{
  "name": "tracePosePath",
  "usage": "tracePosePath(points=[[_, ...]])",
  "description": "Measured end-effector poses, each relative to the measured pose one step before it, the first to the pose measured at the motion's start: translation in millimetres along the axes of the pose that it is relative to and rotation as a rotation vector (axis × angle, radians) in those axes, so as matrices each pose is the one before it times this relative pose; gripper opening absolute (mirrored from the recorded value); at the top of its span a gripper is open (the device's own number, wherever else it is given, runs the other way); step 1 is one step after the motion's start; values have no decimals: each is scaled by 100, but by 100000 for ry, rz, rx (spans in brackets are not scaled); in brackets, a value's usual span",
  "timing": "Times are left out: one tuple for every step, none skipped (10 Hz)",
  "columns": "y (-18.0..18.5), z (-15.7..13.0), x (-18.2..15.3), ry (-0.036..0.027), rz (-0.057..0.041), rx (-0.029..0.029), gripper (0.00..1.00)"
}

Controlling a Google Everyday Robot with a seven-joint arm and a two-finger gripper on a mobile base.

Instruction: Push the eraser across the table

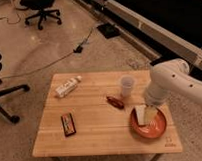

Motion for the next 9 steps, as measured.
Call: tracePosePath(points=[[-232,148,1406,-442,-1883,-437,80],[-220,203,1532,-419,-2373,-393,80],[-154,67,215,-641,-815,-335,80],[-105,33,113,-452,-902,-368,80],[-650,17,764,-662,-1683,-413,80],[-392,11,826,-156,-869,-187,80],[118,222,698,-369,-1506,-283,80],[202,209,415,-332,-1884,-341,80],[-282,135,205,-444,-1368,-150,80]])
